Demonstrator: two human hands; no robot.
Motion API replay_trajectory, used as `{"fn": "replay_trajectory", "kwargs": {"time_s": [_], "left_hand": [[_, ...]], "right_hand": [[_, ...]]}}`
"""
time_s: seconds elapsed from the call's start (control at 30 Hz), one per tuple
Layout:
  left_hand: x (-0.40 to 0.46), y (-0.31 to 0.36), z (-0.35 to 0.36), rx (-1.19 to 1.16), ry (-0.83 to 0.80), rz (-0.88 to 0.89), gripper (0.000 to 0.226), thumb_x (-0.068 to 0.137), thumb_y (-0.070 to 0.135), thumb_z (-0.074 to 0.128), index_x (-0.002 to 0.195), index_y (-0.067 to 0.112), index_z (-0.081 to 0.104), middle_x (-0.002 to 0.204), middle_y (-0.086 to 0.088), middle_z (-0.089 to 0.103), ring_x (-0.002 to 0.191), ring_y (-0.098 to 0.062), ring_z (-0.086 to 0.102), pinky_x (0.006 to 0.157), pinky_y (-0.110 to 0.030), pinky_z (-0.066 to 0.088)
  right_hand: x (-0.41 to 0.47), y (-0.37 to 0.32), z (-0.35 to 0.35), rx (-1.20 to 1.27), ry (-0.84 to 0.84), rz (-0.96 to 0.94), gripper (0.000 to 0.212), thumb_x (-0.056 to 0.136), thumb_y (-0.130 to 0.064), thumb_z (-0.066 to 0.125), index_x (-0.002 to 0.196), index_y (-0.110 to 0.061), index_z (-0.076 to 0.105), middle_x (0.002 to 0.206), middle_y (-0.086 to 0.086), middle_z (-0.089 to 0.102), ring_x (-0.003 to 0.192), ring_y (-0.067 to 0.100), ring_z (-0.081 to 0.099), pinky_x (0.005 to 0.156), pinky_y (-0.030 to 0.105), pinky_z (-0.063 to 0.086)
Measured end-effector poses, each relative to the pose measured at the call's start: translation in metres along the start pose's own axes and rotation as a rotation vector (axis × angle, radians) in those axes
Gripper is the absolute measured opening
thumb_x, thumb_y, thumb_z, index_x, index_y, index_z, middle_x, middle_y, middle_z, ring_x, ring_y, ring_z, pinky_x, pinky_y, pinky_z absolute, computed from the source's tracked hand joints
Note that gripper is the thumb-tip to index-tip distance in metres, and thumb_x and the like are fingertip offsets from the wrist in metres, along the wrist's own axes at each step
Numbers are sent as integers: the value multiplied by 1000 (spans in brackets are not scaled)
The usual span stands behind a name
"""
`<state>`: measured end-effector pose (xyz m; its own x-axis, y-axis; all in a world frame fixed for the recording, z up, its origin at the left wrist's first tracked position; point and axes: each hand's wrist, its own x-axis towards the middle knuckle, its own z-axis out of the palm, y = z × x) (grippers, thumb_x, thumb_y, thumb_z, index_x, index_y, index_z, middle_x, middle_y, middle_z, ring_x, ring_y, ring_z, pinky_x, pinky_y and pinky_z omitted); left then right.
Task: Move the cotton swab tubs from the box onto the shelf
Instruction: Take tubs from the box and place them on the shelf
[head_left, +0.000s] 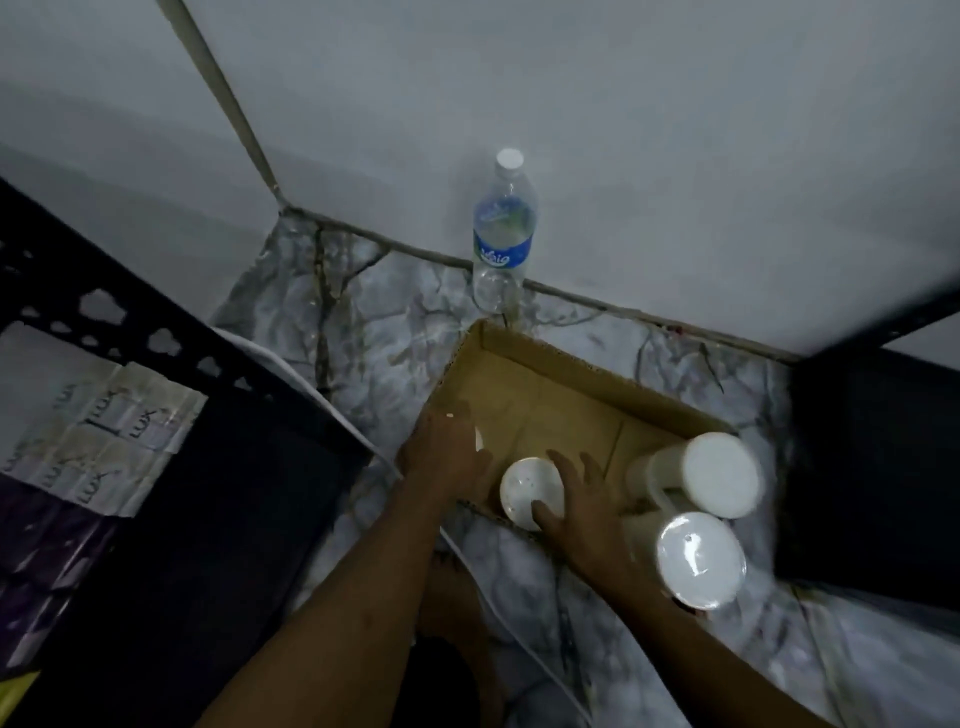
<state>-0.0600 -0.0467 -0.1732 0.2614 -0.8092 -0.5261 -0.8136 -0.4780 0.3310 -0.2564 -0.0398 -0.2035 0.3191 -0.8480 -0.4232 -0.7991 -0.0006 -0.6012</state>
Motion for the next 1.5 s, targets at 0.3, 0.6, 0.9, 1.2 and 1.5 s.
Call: {"fn": "replay_trajectory", "kwargs": {"time_s": [0.3, 0.6, 0.9, 1.2, 1.5], "left_hand": [[37, -21, 41, 407, 110, -36, 114, 62, 52, 76, 147, 13, 11, 137, -9, 39, 120, -28, 37, 90, -40, 35], [16, -17, 32, 243, 248, -6, 88, 57, 62, 68, 127, 17, 42, 121, -6, 50, 110, -28, 40, 86, -39, 35], [-34, 3, -14, -231, 207, 23, 108, 59, 51, 81, 146, 25, 22, 143, -10, 25, 124, -35, 36, 94, -47, 44], [-122, -34, -27, -170, 310, 41, 97, 61, 48, 79, 141, 22, 30, 135, -7, 40, 121, -33, 40, 91, -45, 45], [-212, -5, -94, -361, 767, 68, 96, 55, 47, 81, 139, 27, 38, 127, -5, 41, 122, -26, 34, 95, -35, 40]], "right_hand": [[18, -4, 58, 102, 116, 193, 82, 70, -64, 66, 138, -50, 23, 152, 9, 14, 126, 35, 41, 95, 46, 45], [16, -8, 53, 182, 175, 216, 86, 62, -55, 73, 135, -46, 31, 132, 8, 33, 114, 32, 47, 92, 42, 47], [-4, -12, 20, 175, 84, 192, 87, 60, -54, 74, 136, -43, 32, 128, 13, 39, 114, 35, 49, 95, 40, 44], [-58, -50, -20, 351, 205, 19, 107, 52, -60, 82, 137, -16, 33, 128, 4, 40, 118, 22, 43, 97, 39, 38], [-128, -120, -84, 289, 227, -276, 80, 73, -48, 71, 143, -25, 38, 134, 13, 36, 122, 30, 44, 97, 26, 31]]}}
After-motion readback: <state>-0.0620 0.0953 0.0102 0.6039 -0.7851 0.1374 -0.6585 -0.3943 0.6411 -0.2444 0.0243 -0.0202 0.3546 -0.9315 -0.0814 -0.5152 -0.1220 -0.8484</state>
